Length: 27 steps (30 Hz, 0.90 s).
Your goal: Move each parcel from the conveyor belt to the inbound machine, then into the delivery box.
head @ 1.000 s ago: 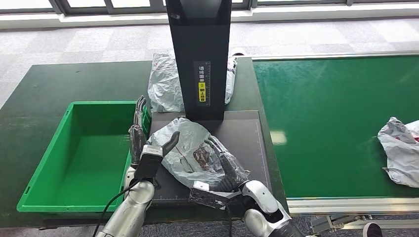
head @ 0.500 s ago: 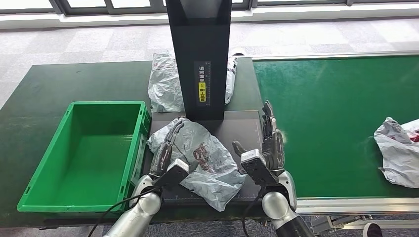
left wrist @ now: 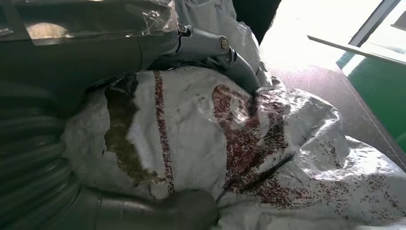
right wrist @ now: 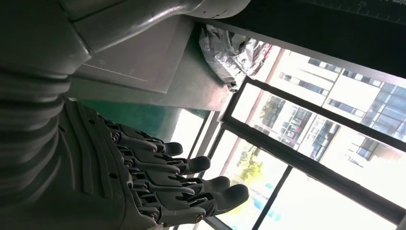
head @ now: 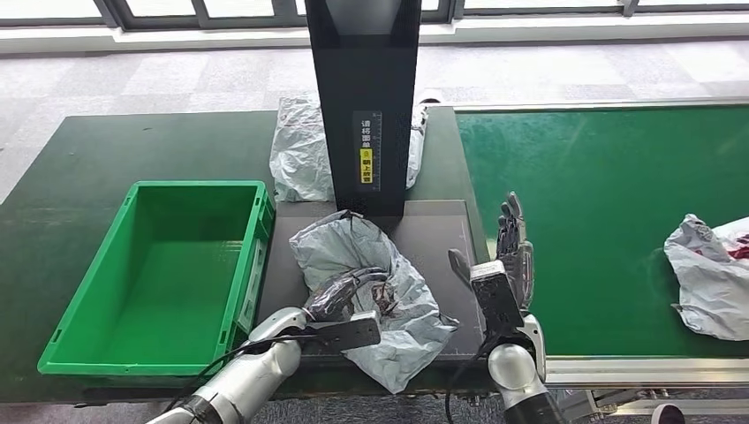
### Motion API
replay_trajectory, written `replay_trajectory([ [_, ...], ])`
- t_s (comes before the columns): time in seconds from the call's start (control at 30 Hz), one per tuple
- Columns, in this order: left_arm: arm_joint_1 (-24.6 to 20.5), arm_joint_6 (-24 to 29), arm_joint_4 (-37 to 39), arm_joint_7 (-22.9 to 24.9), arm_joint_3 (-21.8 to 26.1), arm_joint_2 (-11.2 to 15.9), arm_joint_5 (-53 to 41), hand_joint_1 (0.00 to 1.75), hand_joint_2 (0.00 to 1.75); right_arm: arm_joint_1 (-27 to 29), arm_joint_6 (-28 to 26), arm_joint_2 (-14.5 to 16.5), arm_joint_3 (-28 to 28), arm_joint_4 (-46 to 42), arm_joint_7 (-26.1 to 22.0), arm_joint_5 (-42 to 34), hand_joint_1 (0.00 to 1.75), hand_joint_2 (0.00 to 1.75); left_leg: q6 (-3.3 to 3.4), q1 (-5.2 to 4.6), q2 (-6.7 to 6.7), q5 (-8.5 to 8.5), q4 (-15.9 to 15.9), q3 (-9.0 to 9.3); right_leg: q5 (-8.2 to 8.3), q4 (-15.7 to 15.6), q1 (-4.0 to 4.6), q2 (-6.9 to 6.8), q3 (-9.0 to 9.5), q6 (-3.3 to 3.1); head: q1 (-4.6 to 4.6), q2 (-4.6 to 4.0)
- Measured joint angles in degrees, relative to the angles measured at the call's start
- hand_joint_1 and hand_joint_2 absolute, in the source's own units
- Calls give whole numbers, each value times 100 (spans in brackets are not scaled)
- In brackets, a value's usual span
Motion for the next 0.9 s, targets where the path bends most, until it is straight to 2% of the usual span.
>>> replay_trajectory([
  [0.17,-188,37,132,72,-18,5,76,175,175,235,-33,44,-118,-199,96,124,0,175,1,0,2,-2,0,8,1,-1,-2,2,16,0,-1,1],
  [0.3,-253,282,141,345,33,-3,175,175,175,425,-108,88,-203,-364,169,223,0,175,-2,0,7,0,0,24,4,0,1,7,17,-4,-1,1],
  [0.47,-290,536,132,467,105,-11,191,175,175,572,-126,119,-249,-509,173,244,0,175,-5,0,17,-2,0,27,4,1,7,15,14,-8,-1,1],
  [0.53,-271,964,85,451,144,-13,190,175,175,629,-157,133,-280,-564,184,269,0,175,-7,0,19,-2,-1,25,4,1,8,17,10,-9,0,1],
  [0.63,-197,1907,-175,398,278,1,193,175,175,749,-219,161,-305,-671,221,312,0,175,-10,1,29,0,0,17,7,2,11,27,-2,-14,0,0],
  [0.8,-132,2275,-663,498,427,62,34,175,175,845,-247,188,-305,-778,243,331,0,175,-11,3,26,2,0,5,7,6,11,22,-9,-16,0,0],
  [0.9,-24,3036,-1032,528,599,96,-712,175,175,844,-266,203,-305,-788,225,320,0,175,-12,4,32,1,0,-3,8,7,10,32,-20,-16,0,0],
])
